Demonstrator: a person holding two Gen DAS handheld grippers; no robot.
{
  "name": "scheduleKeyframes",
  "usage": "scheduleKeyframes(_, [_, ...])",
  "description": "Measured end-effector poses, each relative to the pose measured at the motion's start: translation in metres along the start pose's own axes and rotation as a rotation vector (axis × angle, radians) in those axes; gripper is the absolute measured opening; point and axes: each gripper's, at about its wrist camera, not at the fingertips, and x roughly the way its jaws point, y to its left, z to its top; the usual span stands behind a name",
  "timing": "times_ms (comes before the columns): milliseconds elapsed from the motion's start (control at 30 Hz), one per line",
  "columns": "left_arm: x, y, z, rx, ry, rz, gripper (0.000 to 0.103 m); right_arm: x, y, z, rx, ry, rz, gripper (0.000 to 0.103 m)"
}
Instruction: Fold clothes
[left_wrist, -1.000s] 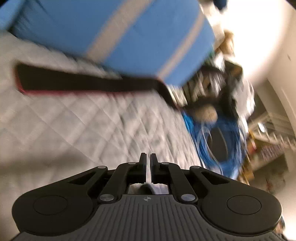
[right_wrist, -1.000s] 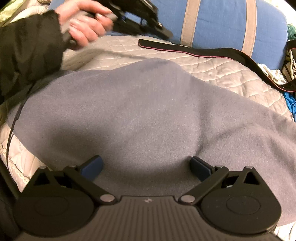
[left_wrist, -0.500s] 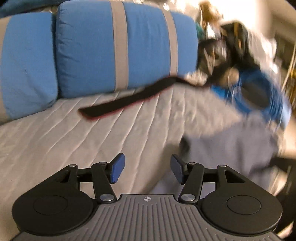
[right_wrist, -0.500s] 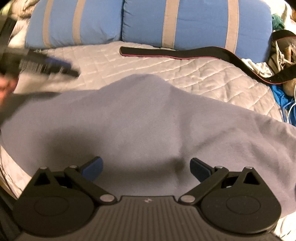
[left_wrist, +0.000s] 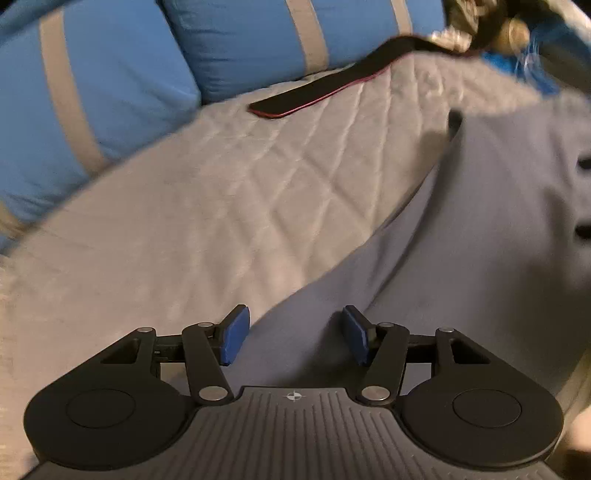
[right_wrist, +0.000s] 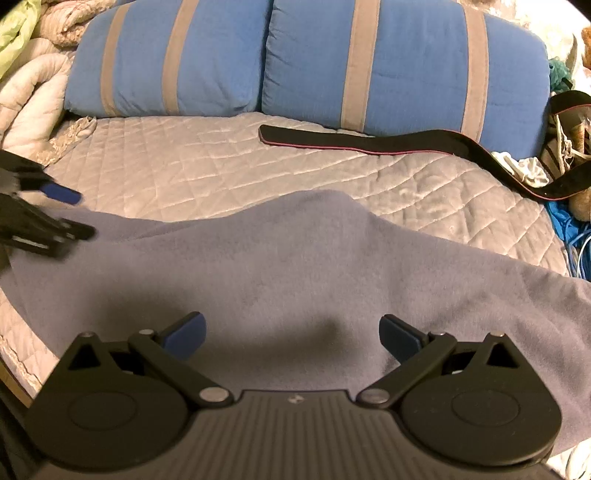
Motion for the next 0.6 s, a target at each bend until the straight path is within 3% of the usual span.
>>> scheduleKeyframes(100, [-0.027, 0.011, -0.015, -0.009, -0.034, 0.049, 0.054, 0.0, 0.005, 0.0, -0.017, 0.0, 0.013, 0.103])
scheduleKeyframes(233, [-0.065, 0.038, -0.039, -0.107, -0.119, 0.086, 0.055, -0.001, 0.016, -0.001, -0.057, -0.007, 0.034, 0.103])
scheduleKeyframes(333, [-0.089, 0.053, -0.059, -0.135, -0.17, 0.158, 0.058, -0.002, 0.023, -0.001, -0.077, -0.009, 0.043, 0.103])
scheduleKeyframes(500, [-0.108, 0.061, -0.101, -0.023, -0.161, 0.336, 0.068, 0.001, 0.024, -0.003, -0.045, 0.021, 0.073, 0.103])
scheduleKeyframes(600, [-0.106, 0.061, -0.128, 0.068, -0.125, 0.459, 0.069, 0.005, 0.02, -0.004, -0.006, 0.053, 0.088, 0.103])
